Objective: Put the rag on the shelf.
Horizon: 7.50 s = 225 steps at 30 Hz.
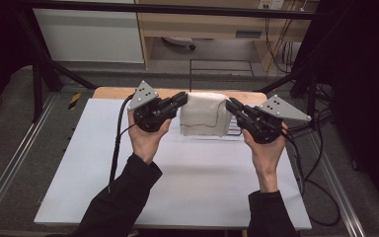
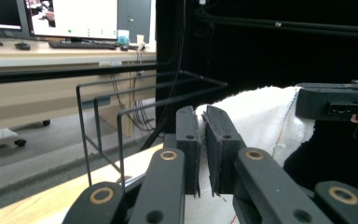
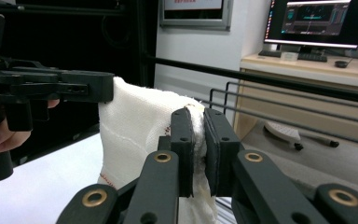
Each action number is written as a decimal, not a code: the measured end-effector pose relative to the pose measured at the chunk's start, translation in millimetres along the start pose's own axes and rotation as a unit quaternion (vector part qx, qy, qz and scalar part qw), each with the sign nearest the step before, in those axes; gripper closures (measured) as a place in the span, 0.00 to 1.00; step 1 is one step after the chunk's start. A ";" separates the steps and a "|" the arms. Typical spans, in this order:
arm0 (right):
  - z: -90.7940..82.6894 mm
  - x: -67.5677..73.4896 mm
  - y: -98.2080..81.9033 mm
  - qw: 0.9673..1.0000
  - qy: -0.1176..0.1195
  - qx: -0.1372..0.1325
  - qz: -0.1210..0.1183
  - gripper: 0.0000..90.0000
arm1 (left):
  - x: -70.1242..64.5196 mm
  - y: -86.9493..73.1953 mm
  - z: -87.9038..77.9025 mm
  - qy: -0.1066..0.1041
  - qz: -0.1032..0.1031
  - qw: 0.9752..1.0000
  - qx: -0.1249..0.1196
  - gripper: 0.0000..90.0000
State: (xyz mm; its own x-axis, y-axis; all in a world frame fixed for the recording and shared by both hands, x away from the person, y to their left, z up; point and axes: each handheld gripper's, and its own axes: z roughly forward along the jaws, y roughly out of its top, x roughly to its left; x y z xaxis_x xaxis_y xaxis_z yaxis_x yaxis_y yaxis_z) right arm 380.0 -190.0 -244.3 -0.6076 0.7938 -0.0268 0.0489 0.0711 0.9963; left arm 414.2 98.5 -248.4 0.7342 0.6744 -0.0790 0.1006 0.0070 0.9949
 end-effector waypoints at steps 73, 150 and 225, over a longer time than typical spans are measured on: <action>44.3 -70.8 102.4 0.997 -0.057 -0.048 -0.030 0.93 | 26.8 106.3 80.8 0.042 0.025 0.998 -0.048 0.93; 62.7 -93.7 34.6 0.998 -0.054 0.038 -0.017 0.92 | 42.6 35.5 102.8 0.009 0.022 0.999 0.036 0.93; 34.0 -71.7 -1.3 0.996 -0.007 0.085 -0.031 0.80 | 24.6 15.8 96.0 -0.027 0.029 0.986 0.163 1.00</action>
State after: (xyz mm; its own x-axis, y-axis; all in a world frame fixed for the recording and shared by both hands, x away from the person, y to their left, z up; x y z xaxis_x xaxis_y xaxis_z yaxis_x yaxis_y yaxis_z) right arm 450.5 -226.5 -246.5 -0.6024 0.7930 -0.0909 0.1448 0.2205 0.9646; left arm 498.3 44.3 -240.6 0.7783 0.6270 -0.0339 0.2610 -0.2739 0.9257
